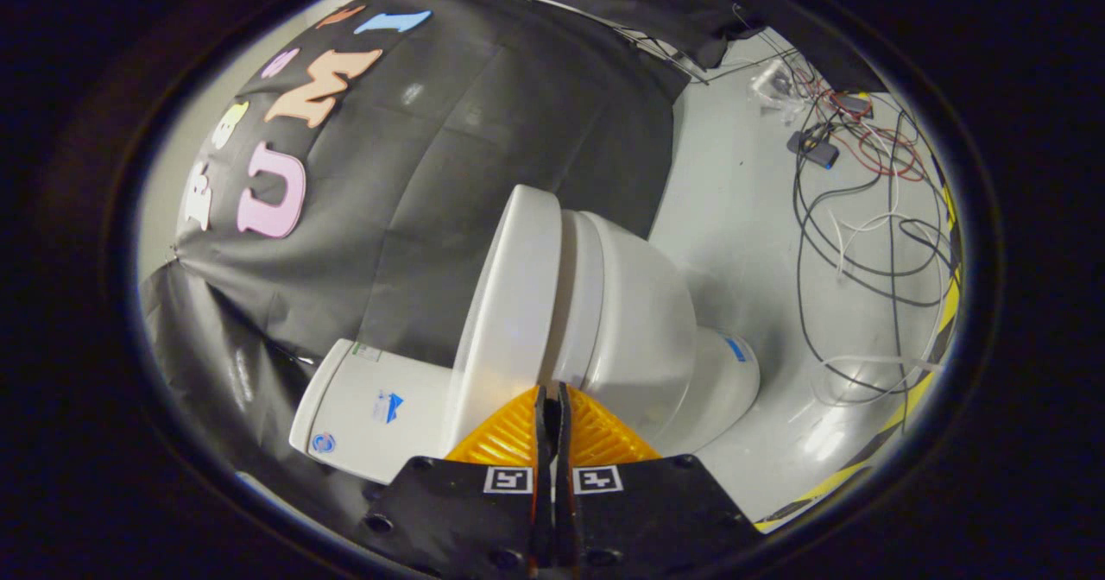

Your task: Open the toilet lid.

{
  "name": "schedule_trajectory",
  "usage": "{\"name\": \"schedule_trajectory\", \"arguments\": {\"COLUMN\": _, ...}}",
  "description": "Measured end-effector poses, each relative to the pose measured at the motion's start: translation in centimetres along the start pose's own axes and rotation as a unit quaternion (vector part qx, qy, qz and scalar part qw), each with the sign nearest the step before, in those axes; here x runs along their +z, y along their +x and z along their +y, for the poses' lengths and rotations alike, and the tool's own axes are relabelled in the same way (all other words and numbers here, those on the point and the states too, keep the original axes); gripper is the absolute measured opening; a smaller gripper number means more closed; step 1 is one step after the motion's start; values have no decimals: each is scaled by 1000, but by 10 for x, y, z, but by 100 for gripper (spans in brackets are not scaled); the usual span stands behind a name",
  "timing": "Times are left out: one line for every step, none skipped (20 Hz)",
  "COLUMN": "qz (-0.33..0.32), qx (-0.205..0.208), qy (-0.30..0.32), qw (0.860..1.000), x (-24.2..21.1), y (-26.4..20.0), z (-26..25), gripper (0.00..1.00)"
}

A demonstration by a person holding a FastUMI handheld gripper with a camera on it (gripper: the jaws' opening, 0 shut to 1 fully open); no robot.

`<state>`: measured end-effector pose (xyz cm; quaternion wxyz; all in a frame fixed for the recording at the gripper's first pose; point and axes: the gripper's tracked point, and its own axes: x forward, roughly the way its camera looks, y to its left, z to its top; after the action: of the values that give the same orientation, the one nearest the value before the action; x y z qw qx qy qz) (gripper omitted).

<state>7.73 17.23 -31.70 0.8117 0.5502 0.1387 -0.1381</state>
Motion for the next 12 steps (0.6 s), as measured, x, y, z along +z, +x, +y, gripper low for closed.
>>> {"name": "schedule_trajectory", "arguments": {"qz": -3, "qx": -9, "qy": -2, "qw": 1000, "x": 1, "y": 0, "z": 0, "gripper": 3}}
{"name": "schedule_trajectory", "arguments": {"qz": -5, "qx": -19, "qy": -10, "qw": 1000, "x": 1, "y": 0, "z": 0, "gripper": 3}}
{"name": "schedule_trajectory", "arguments": {"qz": -6, "qx": -29, "qy": -14, "qw": 999, "x": 1, "y": 1, "z": -1, "gripper": 3}}
{"name": "schedule_trajectory", "arguments": {"qz": -7, "qx": -39, "qy": -19, "qw": 999, "x": 2, "y": -1, "z": 1, "gripper": 3}}
{"name": "schedule_trajectory", "arguments": {"qz": -11, "qx": -48, "qy": -22, "qw": 999, "x": 4, "y": -3, "z": 1, "gripper": 3}}
{"name": "schedule_trajectory", "arguments": {"qz": -7, "qx": -55, "qy": -26, "qw": 998, "x": 3, "y": -4, "z": 1, "gripper": 3}}
{"name": "schedule_trajectory", "arguments": {"qz": -5, "qx": -61, "qy": -37, "qw": 997, "x": 3, "y": -5, "z": 2, "gripper": 3}}
{"name": "schedule_trajectory", "arguments": {"qz": 0, "qx": -70, "qy": -45, "qw": 997, "x": 2, "y": -4, "z": 3, "gripper": 3}}
{"name": "schedule_trajectory", "arguments": {"qz": 1, "qx": -75, "qy": -46, "qw": 996, "x": 3, "y": -5, "z": 4, "gripper": 3}}
{"name": "schedule_trajectory", "arguments": {"qz": -1, "qx": -74, "qy": -48, "qw": 996, "x": 4, "y": -6, "z": 9, "gripper": 3}}
{"name": "schedule_trajectory", "arguments": {"qz": -4, "qx": -75, "qy": -53, "qw": 996, "x": 7, "y": -9, "z": 15, "gripper": 3}}
{"name": "schedule_trajectory", "arguments": {"qz": -6, "qx": -81, "qy": -61, "qw": 995, "x": 6, "y": -13, "z": 21, "gripper": 3}}
